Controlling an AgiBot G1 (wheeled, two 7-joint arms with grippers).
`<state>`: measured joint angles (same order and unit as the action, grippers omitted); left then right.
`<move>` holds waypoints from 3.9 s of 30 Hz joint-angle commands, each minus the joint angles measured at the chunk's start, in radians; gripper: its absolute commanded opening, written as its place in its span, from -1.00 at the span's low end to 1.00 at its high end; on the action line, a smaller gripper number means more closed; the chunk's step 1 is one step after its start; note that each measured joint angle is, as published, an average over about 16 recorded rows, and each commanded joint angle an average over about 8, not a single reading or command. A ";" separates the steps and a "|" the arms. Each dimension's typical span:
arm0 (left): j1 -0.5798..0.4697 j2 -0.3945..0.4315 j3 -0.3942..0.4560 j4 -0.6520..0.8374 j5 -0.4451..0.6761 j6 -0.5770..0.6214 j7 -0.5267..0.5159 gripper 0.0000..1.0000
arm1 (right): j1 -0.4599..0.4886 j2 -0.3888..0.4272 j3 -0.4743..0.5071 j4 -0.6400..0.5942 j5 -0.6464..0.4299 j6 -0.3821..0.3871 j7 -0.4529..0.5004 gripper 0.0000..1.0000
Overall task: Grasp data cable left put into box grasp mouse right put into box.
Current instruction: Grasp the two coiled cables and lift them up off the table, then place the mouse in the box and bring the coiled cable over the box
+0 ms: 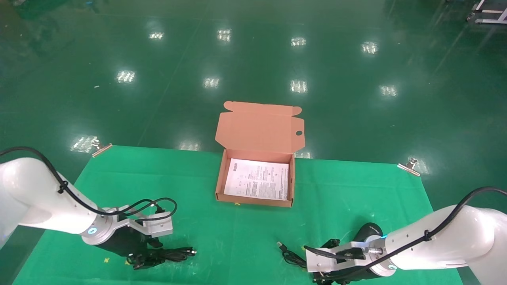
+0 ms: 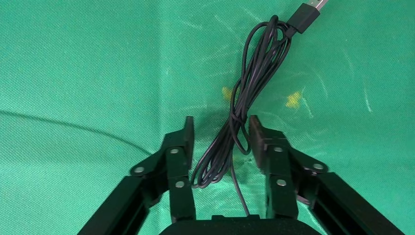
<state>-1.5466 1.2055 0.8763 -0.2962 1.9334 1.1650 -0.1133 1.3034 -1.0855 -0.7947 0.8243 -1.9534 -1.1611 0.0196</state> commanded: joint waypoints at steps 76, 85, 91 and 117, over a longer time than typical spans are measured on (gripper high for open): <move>-0.202 -0.154 0.012 -0.760 0.389 -0.099 -0.422 -1.00 | 0.451 -0.195 0.196 -0.095 0.149 0.239 -0.054 -1.00; -0.169 -0.222 0.022 -0.873 0.433 0.003 -0.518 -1.00 | 0.398 -0.247 0.184 -0.185 0.179 0.248 -0.096 -1.00; -0.156 -0.239 0.023 -0.926 0.452 0.035 -0.563 -1.00 | 0.361 -0.264 0.164 -0.205 0.220 0.255 -0.103 -1.00; -0.146 -0.243 0.024 -0.954 0.459 0.044 -0.582 -1.00 | 0.297 -0.266 -0.015 -0.362 0.311 0.355 -0.012 1.00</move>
<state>-1.6890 0.9678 0.9012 -1.2471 2.3898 1.2027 -0.6929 1.5997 -1.3498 -0.8075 0.4684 -1.6447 -0.8046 0.0119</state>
